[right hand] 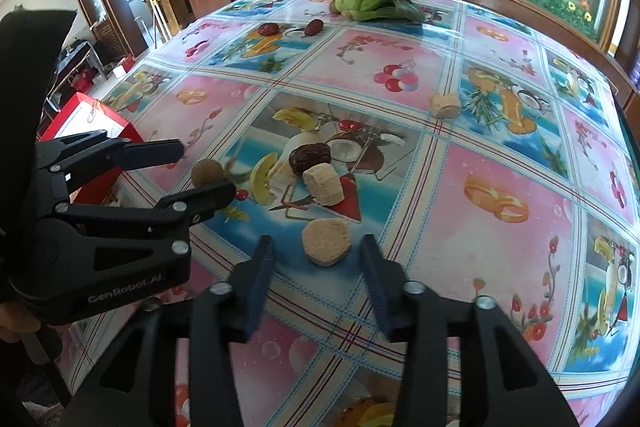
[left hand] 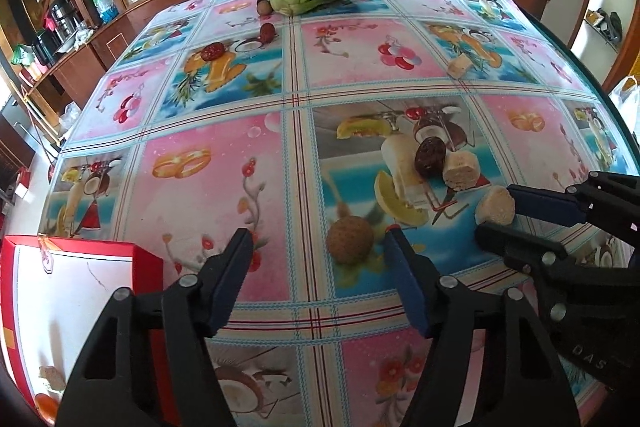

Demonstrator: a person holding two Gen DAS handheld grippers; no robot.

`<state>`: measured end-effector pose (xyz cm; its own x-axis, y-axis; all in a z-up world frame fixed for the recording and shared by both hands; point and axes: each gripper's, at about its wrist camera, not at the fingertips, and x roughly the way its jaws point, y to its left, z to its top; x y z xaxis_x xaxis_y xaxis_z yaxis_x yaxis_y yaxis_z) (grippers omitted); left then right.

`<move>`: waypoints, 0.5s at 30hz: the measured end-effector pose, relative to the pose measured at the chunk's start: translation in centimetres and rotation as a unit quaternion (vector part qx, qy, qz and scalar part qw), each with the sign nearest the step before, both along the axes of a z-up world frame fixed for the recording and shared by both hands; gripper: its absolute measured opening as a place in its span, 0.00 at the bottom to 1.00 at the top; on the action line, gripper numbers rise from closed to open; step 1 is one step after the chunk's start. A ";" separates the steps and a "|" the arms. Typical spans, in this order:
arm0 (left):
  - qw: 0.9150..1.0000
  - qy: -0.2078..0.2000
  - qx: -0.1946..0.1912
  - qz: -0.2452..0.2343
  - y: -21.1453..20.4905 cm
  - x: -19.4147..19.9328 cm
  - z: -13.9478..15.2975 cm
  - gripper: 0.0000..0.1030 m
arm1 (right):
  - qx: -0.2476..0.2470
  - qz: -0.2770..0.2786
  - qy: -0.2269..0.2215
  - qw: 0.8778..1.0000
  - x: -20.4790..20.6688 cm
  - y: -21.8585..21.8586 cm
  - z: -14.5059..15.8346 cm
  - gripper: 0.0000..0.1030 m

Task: Organize fruits
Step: 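Grasp a brown round fruit with the left tool while the right tool holds the biscuit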

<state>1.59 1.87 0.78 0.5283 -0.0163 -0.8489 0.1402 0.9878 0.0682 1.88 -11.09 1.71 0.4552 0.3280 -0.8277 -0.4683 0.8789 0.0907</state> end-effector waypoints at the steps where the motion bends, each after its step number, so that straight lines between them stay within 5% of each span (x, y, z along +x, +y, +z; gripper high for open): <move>1: 1.000 -0.001 -0.002 -0.001 0.0 0.0 0.0 0.60 | -0.002 0.001 -0.001 1.000 0.0 0.0 0.0 0.47; 5: 1.000 -0.004 -0.008 -0.006 -0.1 0.0 0.1 0.51 | -0.003 -0.002 -0.002 1.000 0.0 0.0 0.0 0.44; 9: 1.000 -0.005 -0.016 -0.010 -0.4 -0.1 0.1 0.44 | -0.010 -0.020 -0.008 1.000 0.3 -0.6 0.0 0.24; 15: 1.000 -0.010 -0.021 -0.017 -0.8 -0.4 0.2 0.31 | -0.009 -0.024 -0.007 1.000 0.4 -0.7 0.1 0.24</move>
